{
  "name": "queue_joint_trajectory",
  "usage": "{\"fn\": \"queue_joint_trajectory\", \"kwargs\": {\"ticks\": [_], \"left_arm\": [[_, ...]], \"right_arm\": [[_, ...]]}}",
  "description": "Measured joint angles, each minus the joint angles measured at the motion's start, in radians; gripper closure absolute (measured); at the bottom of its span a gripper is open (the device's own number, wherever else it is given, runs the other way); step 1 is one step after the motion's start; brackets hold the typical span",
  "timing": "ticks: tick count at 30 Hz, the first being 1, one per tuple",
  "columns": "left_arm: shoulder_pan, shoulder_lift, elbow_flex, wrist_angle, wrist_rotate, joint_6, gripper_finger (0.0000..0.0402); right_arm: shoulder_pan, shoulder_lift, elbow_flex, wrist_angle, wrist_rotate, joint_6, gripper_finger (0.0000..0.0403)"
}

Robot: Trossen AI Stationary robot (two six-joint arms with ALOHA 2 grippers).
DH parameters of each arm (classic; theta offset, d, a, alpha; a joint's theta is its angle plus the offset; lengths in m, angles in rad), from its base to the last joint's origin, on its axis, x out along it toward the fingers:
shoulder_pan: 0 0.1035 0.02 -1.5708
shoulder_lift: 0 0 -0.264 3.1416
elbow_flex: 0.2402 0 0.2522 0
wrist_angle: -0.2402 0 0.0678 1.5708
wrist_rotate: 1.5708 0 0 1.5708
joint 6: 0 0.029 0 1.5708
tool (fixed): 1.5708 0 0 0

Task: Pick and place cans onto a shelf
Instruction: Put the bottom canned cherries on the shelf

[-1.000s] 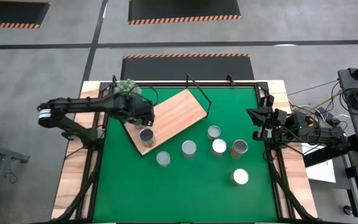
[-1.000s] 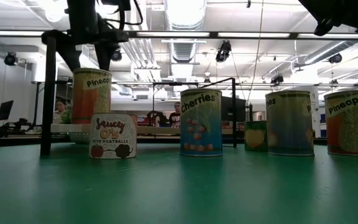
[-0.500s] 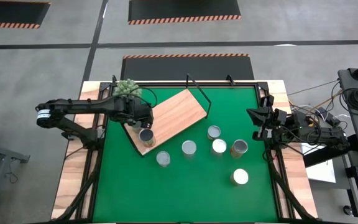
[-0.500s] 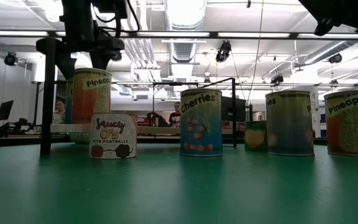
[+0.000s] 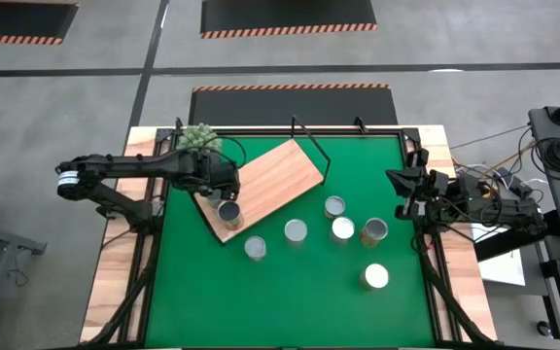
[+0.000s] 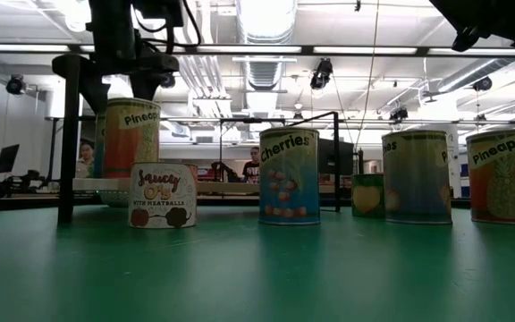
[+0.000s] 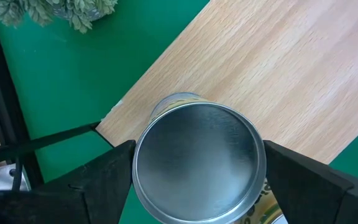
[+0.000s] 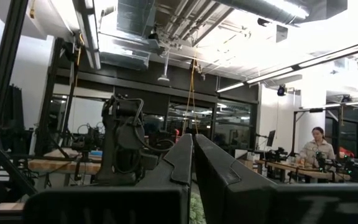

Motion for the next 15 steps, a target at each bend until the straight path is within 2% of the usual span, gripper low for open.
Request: {"fn": "queue_joint_trajectory", "kwargs": {"ticks": [10,15], "left_arm": [[0.0,0.001,0.0,0.001,-0.004,0.007,0.0083],[0.0,0.001,0.001,0.001,-0.011,0.009,0.0061]], "right_arm": [[0.0,0.0,0.0,0.0,0.0,-0.002,0.0394],[0.0,0.0,0.0,0.0,0.0,-0.002,0.0394]]}}
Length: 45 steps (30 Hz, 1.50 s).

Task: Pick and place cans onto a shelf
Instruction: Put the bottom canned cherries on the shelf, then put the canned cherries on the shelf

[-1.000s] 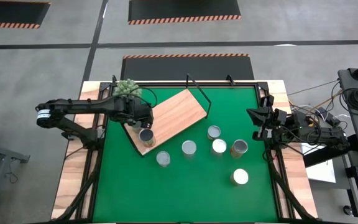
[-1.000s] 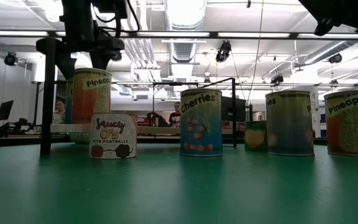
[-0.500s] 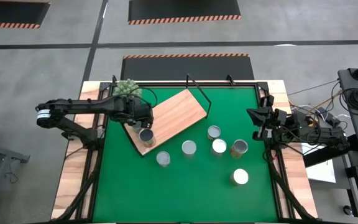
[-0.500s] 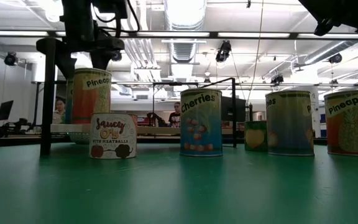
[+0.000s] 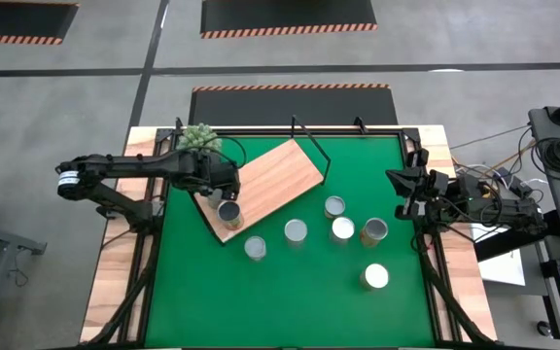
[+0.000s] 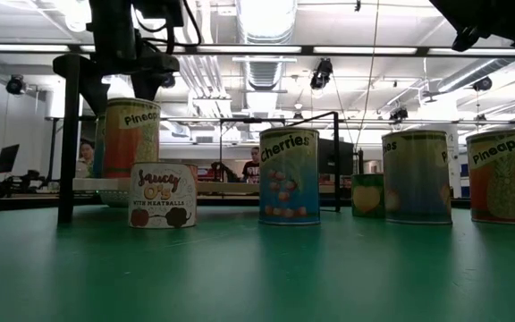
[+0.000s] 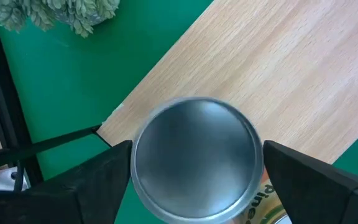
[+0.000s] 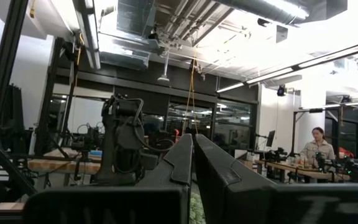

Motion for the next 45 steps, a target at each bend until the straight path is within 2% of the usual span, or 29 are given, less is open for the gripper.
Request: {"fn": "queue_joint_trajectory", "kwargs": {"ticks": [7,15,20,24,29,32,35,45], "left_arm": [[0.0,0.0,0.0,0.002,0.0,0.002,0.0034],[-0.01,-0.021,0.038,-0.018,0.121,0.069,0.0033],[-0.027,-0.018,0.162,-0.036,0.107,0.151,0.0033],[-0.05,-0.016,0.247,-0.033,0.042,0.168,0.0033],[-0.086,-0.016,0.25,-0.038,0.029,0.192,0.0041],[-0.09,-0.016,0.201,-0.052,0.028,0.192,0.0069],[-0.085,-0.015,0.151,-0.054,0.03,0.193,0.012],[-0.083,-0.015,0.063,-0.056,0.038,0.198,0.0362]], "right_arm": [[0.0,0.0,0.0,0.0,0.0,0.0,0.0394],[0.0,0.0,0.0,0.0,0.0,-0.008,0.0394],[0.0,0.0,0.0,0.0,0.002,-0.008,0.0394],[0.0,0.0,0.0,0.0,0.002,-0.008,0.0394],[0.0,0.0,0.0,0.0,0.002,-0.007,0.0394],[0.0,0.0,0.0,0.0,0.002,-0.007,0.0394],[0.0,0.0,0.0,0.0,0.001,-0.006,0.0394],[0.0,0.0,0.0,0.0,0.001,-0.015,0.0394]]}}
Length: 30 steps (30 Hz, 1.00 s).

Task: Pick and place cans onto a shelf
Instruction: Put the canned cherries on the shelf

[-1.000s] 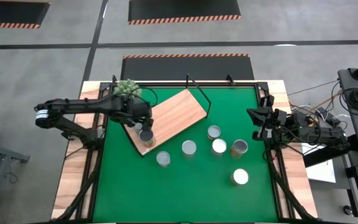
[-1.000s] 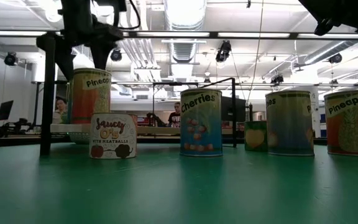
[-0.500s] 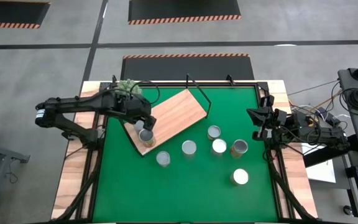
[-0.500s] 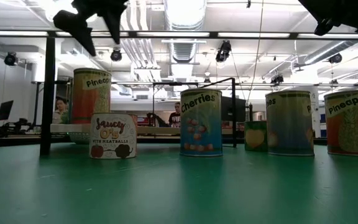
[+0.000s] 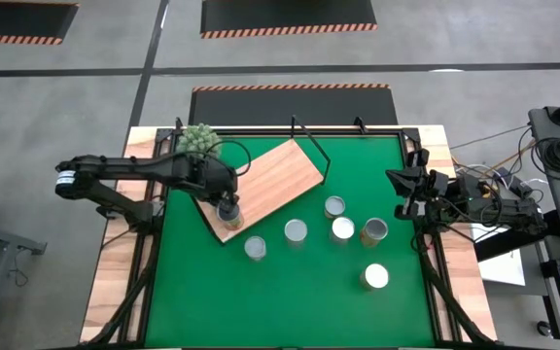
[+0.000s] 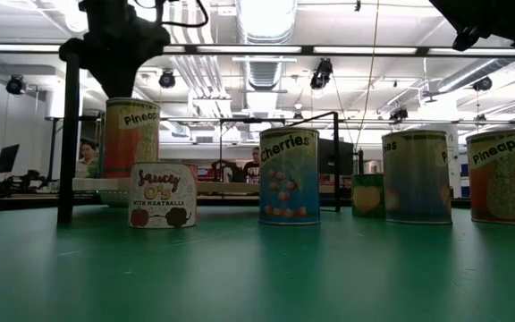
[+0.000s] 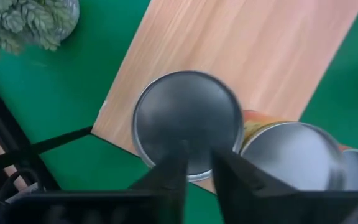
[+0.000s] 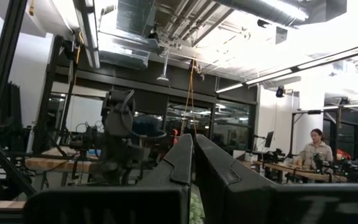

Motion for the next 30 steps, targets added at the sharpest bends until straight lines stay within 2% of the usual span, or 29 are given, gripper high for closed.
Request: {"fn": "queue_joint_trajectory", "kwargs": {"ticks": [2,6,10,14,17,19,21,24,27,30], "left_arm": [[0.0,0.0,-0.006,0.001,-0.001,-0.008,0.0391],[-0.009,0.0,0.028,0.004,-0.065,-0.016,0.0381],[-0.081,0.0,0.091,0.089,-0.231,0.006,0.0382],[-0.248,0.0,0.103,0.332,-0.45,0.218,0.0397],[-0.374,0.005,0.067,0.569,-0.525,0.457,0.04],[-0.443,0.017,0.037,0.741,-0.505,0.623,0.04],[-0.505,0.027,-0.005,0.915,-0.443,0.809,0.04],[-0.576,0.041,-0.074,1.136,-0.384,1.064,0.0401],[-0.602,0.037,-0.139,1.258,-0.383,1.184,0.0401],[-0.595,0.024,-0.199,1.34,-0.397,1.218,0.0401]], "right_arm": [[0.0,0.0,0.0,0.0,0.0,0.0,0.0394],[0.0,0.0,0.0,0.0,0.0,0.0,0.0394],[0.0,0.0,0.0,0.0,0.0,0.001,0.0394],[0.0,0.0,0.0,0.0,-0.001,0.01,0.0394],[0.0,0.011,0.014,-0.015,-0.005,0.057,0.0394],[0.0,0.044,0.048,-0.019,-0.042,0.108,0.0394],[0.0,0.097,0.096,-0.026,-0.113,0.166,0.0394],[0.0,0.199,0.18,-0.107,-0.197,0.238,0.0394],[0.006,0.318,0.264,-0.217,-0.211,0.28,0.0394],[0.023,0.433,0.341,-0.286,-0.211,0.285,0.0394]]}}
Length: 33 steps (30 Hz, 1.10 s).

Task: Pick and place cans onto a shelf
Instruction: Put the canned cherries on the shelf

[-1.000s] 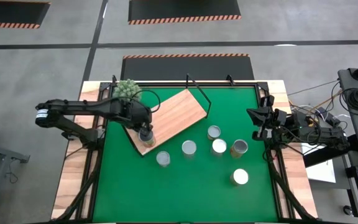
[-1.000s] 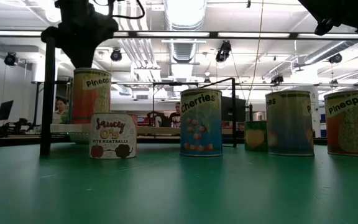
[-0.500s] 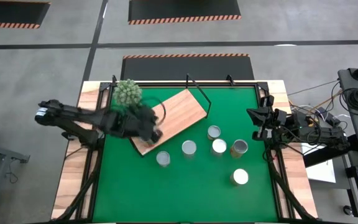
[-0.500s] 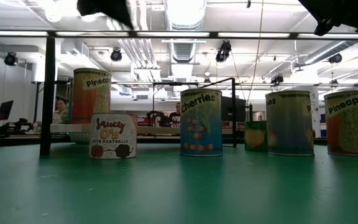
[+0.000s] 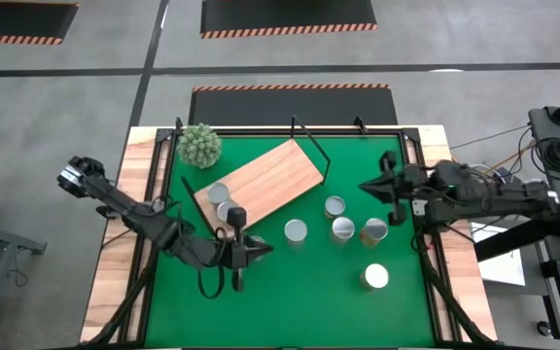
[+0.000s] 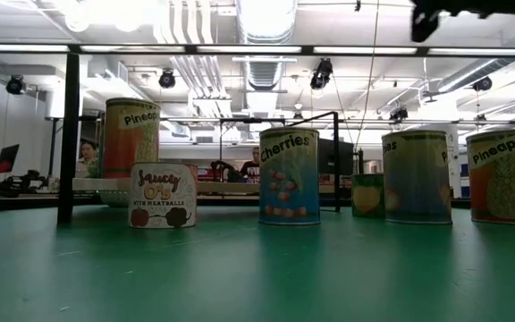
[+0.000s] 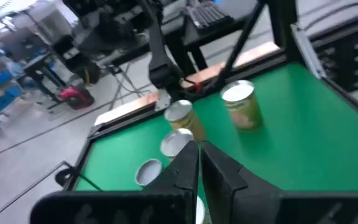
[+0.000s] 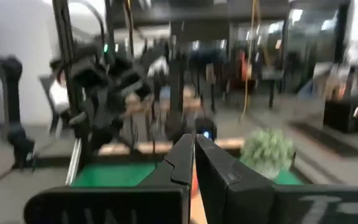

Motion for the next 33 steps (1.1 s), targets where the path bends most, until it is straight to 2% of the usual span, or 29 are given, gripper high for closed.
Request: {"fn": "queue_joint_trajectory", "kwargs": {"ticks": [4,8,11,17,22,27,33], "left_arm": [[0.016,-0.006,-0.054,0.055,-0.027,0.024,0.0401],[0.015,-0.009,-0.048,0.055,-0.195,0.029,0.0401],[0.012,-0.009,-0.044,0.03,-0.258,0.02,0.0401],[0.007,-0.015,-0.044,-0.029,-0.26,-0.004,0.0401],[0.001,-0.048,-0.044,-0.107,-0.261,-0.067,0.0401],[-0.008,-0.12,-0.044,-0.232,-0.261,-0.199,0.0401],[-0.007,-0.179,-0.044,-0.259,-0.26,-0.268,0.0401]], "right_arm": [[0.033,0.138,0.101,-0.087,0.005,0.005,0.0394],[0.076,0.26,0.169,-0.188,0.092,0.005,0.0394],[0.105,0.337,0.227,-0.225,0.154,0.005,0.0394],[0.172,0.49,0.256,-0.427,0.182,0.029,0.0394],[0.217,0.555,0.282,-0.49,0.247,0.043,0.0394],[0.228,0.582,0.307,-0.472,0.245,0.05,0.0394],[0.228,0.628,0.339,-0.435,0.247,0.031,0.0394]]}}
